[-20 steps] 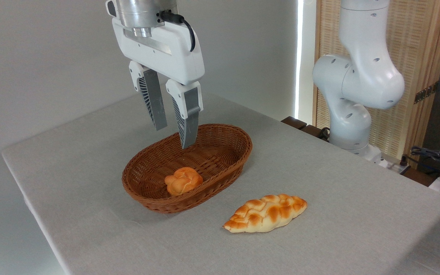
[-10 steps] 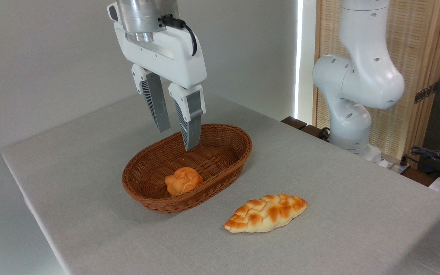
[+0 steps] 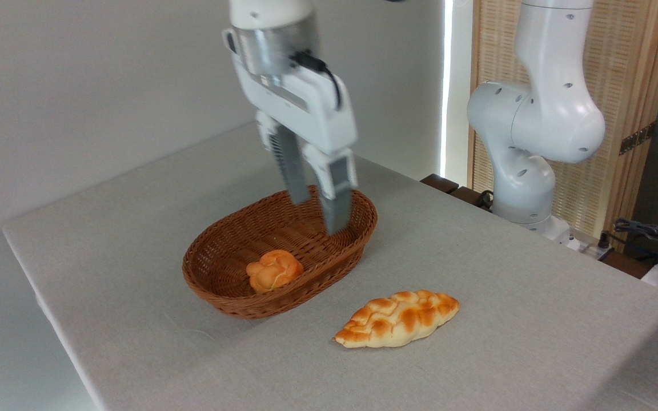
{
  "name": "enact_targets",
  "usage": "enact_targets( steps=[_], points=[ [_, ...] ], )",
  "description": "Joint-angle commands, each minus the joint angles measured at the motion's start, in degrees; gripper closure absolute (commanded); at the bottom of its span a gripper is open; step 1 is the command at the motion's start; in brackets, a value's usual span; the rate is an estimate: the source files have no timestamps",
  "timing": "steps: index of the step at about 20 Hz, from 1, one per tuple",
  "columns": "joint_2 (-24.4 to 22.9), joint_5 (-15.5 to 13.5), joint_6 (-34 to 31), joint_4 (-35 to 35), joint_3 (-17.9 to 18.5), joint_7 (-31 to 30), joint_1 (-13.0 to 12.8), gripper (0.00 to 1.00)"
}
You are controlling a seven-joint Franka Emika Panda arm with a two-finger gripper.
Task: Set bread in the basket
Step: 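Move the gripper over the braided bread and lower onto it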
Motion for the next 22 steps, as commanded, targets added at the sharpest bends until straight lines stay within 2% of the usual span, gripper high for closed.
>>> enact_targets(
  steps=[1,3,5,8,11,15,22],
  points=[
    [-6.0,1.1,2.7,-10.4,3.8,6.0,-0.1,0.00],
    [-7.2,1.8,4.2,-14.8,4.3,8.4,2.0,0.00],
    [-6.7,2.3,7.9,-17.0,4.4,9.8,2.1,0.00],
    [-5.1,7.0,16.2,-21.8,4.8,11.9,2.1,0.00],
    [-5.0,7.4,17.2,-23.6,5.7,14.7,1.6,0.00],
    [-3.6,7.5,21.8,-26.5,5.9,15.6,1.4,0.00],
    [-2.2,7.5,21.9,-26.7,6.0,16.2,1.4,0.00]
  ],
)
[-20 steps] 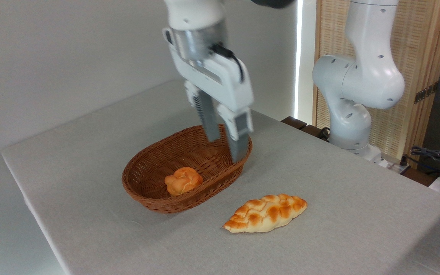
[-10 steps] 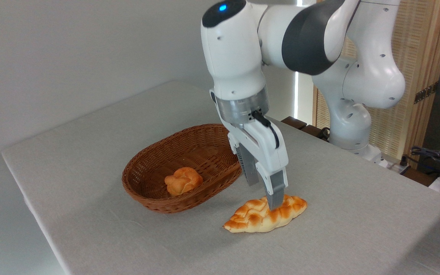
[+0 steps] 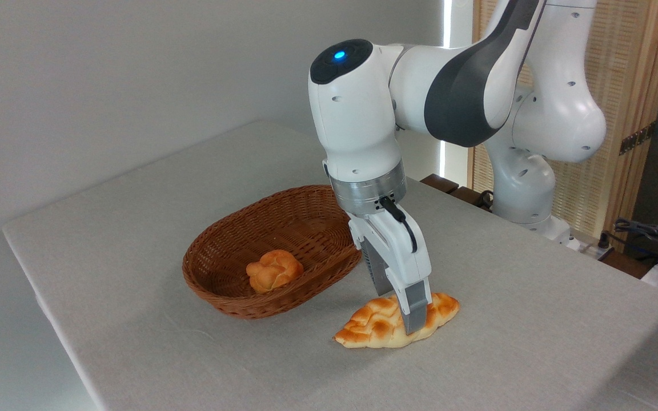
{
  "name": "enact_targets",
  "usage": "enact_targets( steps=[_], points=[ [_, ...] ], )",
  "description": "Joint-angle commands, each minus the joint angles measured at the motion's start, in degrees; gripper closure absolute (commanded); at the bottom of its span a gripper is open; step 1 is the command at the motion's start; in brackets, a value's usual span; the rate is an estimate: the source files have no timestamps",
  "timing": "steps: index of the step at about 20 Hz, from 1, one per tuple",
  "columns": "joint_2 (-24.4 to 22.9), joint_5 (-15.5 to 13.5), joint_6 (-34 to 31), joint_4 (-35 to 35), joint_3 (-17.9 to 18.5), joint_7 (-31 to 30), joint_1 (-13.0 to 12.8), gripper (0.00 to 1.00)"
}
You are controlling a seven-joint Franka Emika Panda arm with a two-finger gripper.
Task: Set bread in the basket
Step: 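Close the gripper on the middle of the braided bread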
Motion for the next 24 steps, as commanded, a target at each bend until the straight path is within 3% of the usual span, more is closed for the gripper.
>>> enact_targets(
  steps=[1,4,7,14,16,20,21,24],
  points=[
    [1.1,1.0,0.9,-0.4,1.0,1.1,-0.8,0.01],
    [2.0,1.0,1.0,-0.4,1.0,1.4,-0.8,0.02],
    [2.5,5.7,0.8,-0.4,1.0,2.6,-0.8,0.00],
    [2.9,5.9,0.8,-0.3,0.9,2.7,-0.8,0.03],
    [3.0,5.9,0.8,-0.4,0.9,2.6,-0.8,0.14],
    [3.6,5.9,1.0,-0.2,0.9,2.5,-0.8,0.61],
    [3.7,5.9,1.0,-0.2,0.9,2.4,-0.8,0.68],
    [3.7,5.9,1.0,-0.1,0.9,2.5,-0.8,0.68]
  ],
)
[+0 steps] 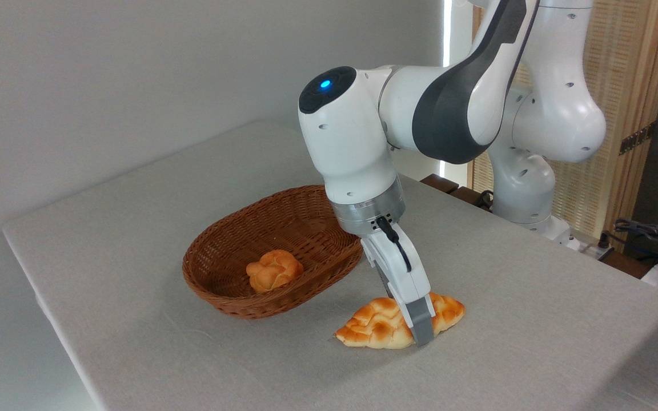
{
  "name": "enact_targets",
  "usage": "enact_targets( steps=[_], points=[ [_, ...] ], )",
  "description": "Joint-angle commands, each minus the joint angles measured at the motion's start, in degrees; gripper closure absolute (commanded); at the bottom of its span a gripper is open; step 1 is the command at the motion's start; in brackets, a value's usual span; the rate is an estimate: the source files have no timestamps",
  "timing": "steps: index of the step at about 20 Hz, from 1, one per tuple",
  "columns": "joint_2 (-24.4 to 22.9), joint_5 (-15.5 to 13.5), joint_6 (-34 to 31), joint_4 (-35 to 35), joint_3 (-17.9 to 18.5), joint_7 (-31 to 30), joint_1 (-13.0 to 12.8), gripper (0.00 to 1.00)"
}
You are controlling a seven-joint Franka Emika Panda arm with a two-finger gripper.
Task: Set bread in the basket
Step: 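Close the gripper on the middle of the braided bread, then lift the braided bread and carry it over the basket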
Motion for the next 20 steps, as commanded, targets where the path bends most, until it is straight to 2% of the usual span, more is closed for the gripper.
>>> enact_targets(
  steps=[1,5,8,10,13,15,17,19,20],
  points=[
    [0.5,1.0,1.0,0.1,0.9,1.1,-0.6,0.68],
    [0.1,1.0,-0.4,1.3,0.8,1.6,-0.7,0.68],
    [-0.2,0.3,-8.3,7.2,0.8,1.5,-1.9,0.68],
    [-0.2,-0.8,-17.0,13.6,-0.2,1.5,-2.9,0.66],
    [-0.1,-1.7,-23.2,20.7,-1.3,0.7,-5.1,0.66],
    [-2.3,-5.8,-24.7,21.7,-3.2,-2.8,-5.3,0.63],
    [-3.3,-11.8,-24.7,23.3,-4.7,-11.0,-6.1,0.63],
    [-3.3,-13.4,-24.3,23.8,-8.2,-17.8,-6.7,0.60],
    [-2.9,-14.2,-24.0,23.4,-10.3,-21.1,-6.9,0.53]
  ],
)
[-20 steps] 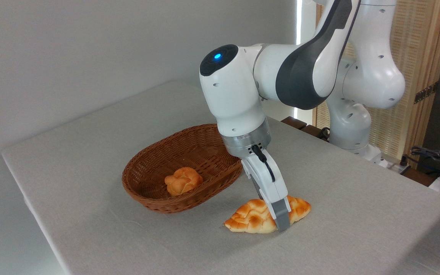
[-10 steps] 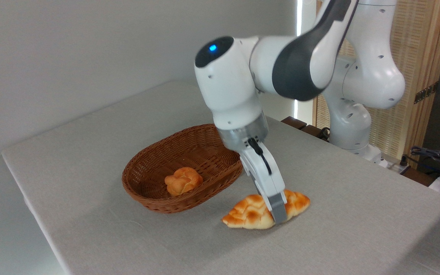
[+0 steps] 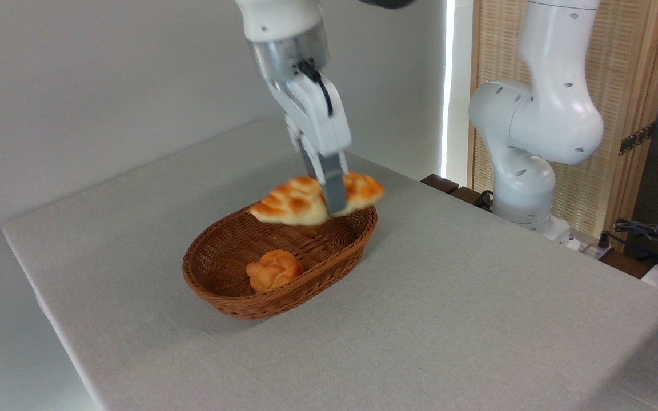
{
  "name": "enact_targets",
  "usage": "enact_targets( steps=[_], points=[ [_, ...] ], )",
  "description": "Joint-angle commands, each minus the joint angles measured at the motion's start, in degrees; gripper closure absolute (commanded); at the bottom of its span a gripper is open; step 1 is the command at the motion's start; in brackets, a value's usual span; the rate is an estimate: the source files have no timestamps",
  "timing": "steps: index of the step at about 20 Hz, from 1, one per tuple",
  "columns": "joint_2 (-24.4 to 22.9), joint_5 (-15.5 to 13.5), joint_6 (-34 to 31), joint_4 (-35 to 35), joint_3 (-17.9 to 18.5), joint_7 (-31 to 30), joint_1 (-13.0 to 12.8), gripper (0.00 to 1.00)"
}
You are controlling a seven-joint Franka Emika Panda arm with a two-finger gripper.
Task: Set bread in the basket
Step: 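Lift the braided bread and carry it over the basket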
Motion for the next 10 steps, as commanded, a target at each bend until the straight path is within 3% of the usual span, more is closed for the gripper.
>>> enact_targets(
  steps=[1,4,5,7,8,10],
  points=[
    [0.9,-3.2,-0.5,0.4,-5.4,-11.1,-1.4,0.53],
    [2.9,-3.3,3.4,-1.8,-6.1,-11.9,-4.1,0.48],
    [3.0,-3.3,5.3,-3.2,-6.1,-11.9,-4.8,0.38],
    [3.0,-3.3,8.3,-5.4,-6.1,-11.9,-5.7,0.30],
    [3.0,-3.4,8.9,-6.2,-6.2,-11.9,-5.7,0.15],
    [3.3,-3.4,8.9,-7.1,-6.1,-11.8,-6.1,0.01]
  ],
)
